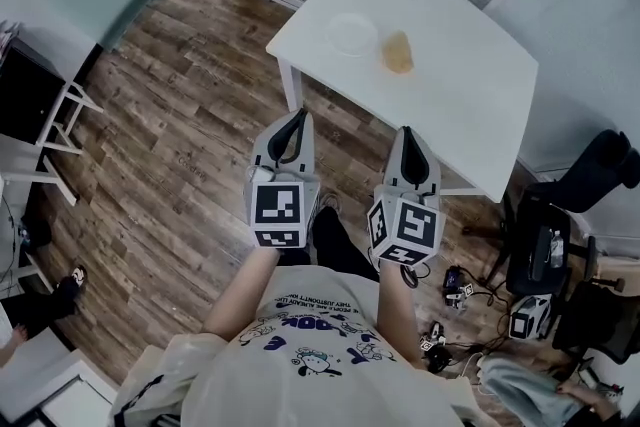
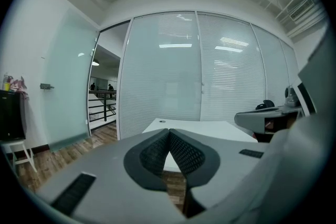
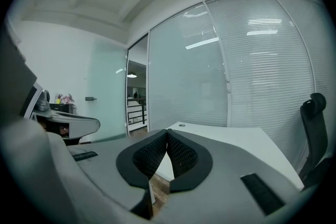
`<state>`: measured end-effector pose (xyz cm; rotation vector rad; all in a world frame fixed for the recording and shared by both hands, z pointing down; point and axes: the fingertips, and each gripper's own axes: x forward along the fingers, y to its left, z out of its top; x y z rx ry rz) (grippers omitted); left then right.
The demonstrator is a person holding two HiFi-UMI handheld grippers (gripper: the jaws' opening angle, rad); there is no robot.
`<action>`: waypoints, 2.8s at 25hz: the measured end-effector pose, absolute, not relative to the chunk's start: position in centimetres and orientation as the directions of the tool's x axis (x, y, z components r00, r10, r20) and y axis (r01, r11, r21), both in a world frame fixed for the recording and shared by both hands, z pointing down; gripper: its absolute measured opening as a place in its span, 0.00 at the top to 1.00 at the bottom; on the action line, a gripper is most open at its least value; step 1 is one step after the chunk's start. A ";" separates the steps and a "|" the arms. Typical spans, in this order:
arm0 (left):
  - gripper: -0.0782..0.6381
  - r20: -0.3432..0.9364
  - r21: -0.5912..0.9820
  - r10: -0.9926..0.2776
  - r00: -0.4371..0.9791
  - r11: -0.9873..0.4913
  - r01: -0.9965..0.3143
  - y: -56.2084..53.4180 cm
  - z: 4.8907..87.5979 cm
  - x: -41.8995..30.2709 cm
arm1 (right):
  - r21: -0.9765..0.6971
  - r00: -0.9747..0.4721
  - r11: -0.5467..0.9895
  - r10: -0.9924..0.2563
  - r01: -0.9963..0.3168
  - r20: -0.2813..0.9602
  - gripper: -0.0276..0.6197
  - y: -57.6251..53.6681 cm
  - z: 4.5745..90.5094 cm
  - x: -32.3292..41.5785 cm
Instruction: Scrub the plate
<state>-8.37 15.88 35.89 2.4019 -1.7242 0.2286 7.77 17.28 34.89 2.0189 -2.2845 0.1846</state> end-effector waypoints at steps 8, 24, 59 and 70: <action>0.85 0.223 0.059 -0.930 0.293 -0.287 -0.956 10.0 35.6 -5.8 | -0.037 -0.145 0.141 -0.979 -0.989 0.142 0.96 11.3 34.8 10.5; 0.85 0.267 0.120 -0.933 0.242 -0.217 -0.969 3.1 37.0 -4.7 | -0.055 -0.206 0.199 -0.965 -0.978 0.163 0.96 3.3 35.8 12.4; 0.85 0.436 0.204 -0.819 0.374 -0.314 -0.927 -13.8 44.7 -6.1 | -0.020 -0.016 0.010 -0.929 -1.000 0.370 0.95 -10.6 42.9 13.5; 0.85 0.496 0.219 -0.747 0.443 -0.386 -0.896 -15.5 47.8 -5.0 | -0.033 0.061 -0.084 -0.895 -0.996 0.441 0.93 -12.2 46.4 14.4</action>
